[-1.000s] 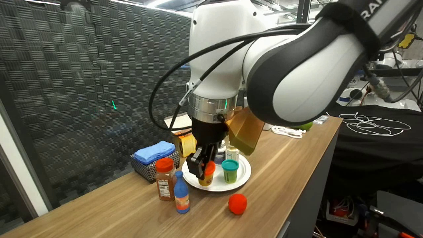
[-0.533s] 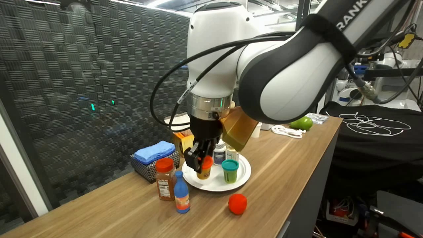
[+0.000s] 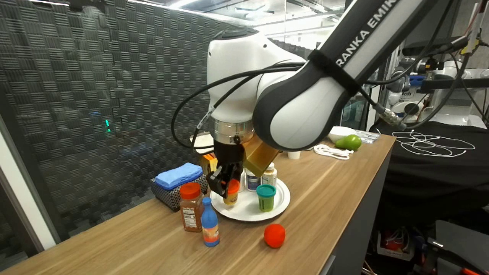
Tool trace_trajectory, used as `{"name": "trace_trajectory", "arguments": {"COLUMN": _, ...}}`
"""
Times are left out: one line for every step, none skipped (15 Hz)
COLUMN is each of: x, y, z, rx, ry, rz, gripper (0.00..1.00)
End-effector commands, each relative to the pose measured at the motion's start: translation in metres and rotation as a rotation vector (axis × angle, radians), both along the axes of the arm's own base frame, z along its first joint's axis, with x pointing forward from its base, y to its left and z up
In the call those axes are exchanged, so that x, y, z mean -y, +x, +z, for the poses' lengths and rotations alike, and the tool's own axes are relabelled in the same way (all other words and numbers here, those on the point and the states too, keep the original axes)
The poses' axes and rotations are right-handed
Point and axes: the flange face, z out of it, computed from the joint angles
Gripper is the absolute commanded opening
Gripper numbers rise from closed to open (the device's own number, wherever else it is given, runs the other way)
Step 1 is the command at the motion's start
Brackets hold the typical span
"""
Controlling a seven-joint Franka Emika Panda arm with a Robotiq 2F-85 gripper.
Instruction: Put all the bottles and the orange plushie on the white plate
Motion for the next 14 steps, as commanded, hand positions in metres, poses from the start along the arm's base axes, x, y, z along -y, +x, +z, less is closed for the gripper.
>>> {"name": "trace_trajectory", "arguments": {"x": 0.002, "y": 0.025, "z": -0.008, "rx": 0.004, "ry": 0.014, "rz": -0.021, "gripper": 0.29}}
{"name": "trace_trajectory", "arguments": {"x": 0.003, "y": 0.029, "z": -0.012, "rx": 0.002, "ry": 0.015, "rz": -0.028, "gripper": 0.29}}
{"name": "trace_trajectory", "arguments": {"x": 0.003, "y": 0.032, "z": -0.014, "rx": -0.001, "ry": 0.016, "rz": -0.033, "gripper": 0.29}}
{"name": "trace_trajectory", "arguments": {"x": 0.004, "y": 0.034, "z": -0.017, "rx": -0.003, "ry": 0.017, "rz": -0.038, "gripper": 0.29}}
{"name": "trace_trajectory", "arguments": {"x": 0.003, "y": 0.035, "z": -0.017, "rx": -0.004, "ry": 0.02, "rz": -0.042, "gripper": 0.34}}
{"name": "trace_trajectory", "arguments": {"x": 0.002, "y": 0.037, "z": -0.015, "rx": -0.004, "ry": 0.026, "rz": -0.047, "gripper": 0.79}}
{"name": "trace_trajectory", "arguments": {"x": 0.001, "y": 0.035, "z": -0.014, "rx": -0.015, "ry": 0.032, "rz": -0.046, "gripper": 0.8}}
{"name": "trace_trajectory", "arguments": {"x": 0.0, "y": 0.034, "z": -0.011, "rx": -0.004, "ry": 0.035, "rz": -0.049, "gripper": 0.87}}
{"name": "trace_trajectory", "arguments": {"x": -0.002, "y": 0.032, "z": -0.009, "rx": 0.0, "ry": 0.037, "rz": -0.051, "gripper": 0.93}}
{"name": "trace_trajectory", "arguments": {"x": -0.004, "y": 0.028, "z": -0.004, "rx": 0.011, "ry": 0.035, "rz": -0.051, "gripper": 1.0}}
{"name": "trace_trajectory", "arguments": {"x": -0.006, "y": 0.024, "z": 0.0, "rx": 0.019, "ry": 0.035, "rz": -0.045, "gripper": 1.0}}
{"name": "trace_trajectory", "arguments": {"x": -0.009, "y": 0.02, "z": 0.004, "rx": 0.03, "ry": 0.036, "rz": -0.042, "gripper": 1.0}}
{"name": "trace_trajectory", "arguments": {"x": -0.013, "y": 0.016, "z": 0.01, "rx": 0.043, "ry": 0.039, "rz": -0.038, "gripper": 1.0}}
{"name": "trace_trajectory", "arguments": {"x": -0.018, "y": 0.014, "z": 0.015, "rx": 0.058, "ry": 0.04, "rz": -0.037, "gripper": 1.0}}
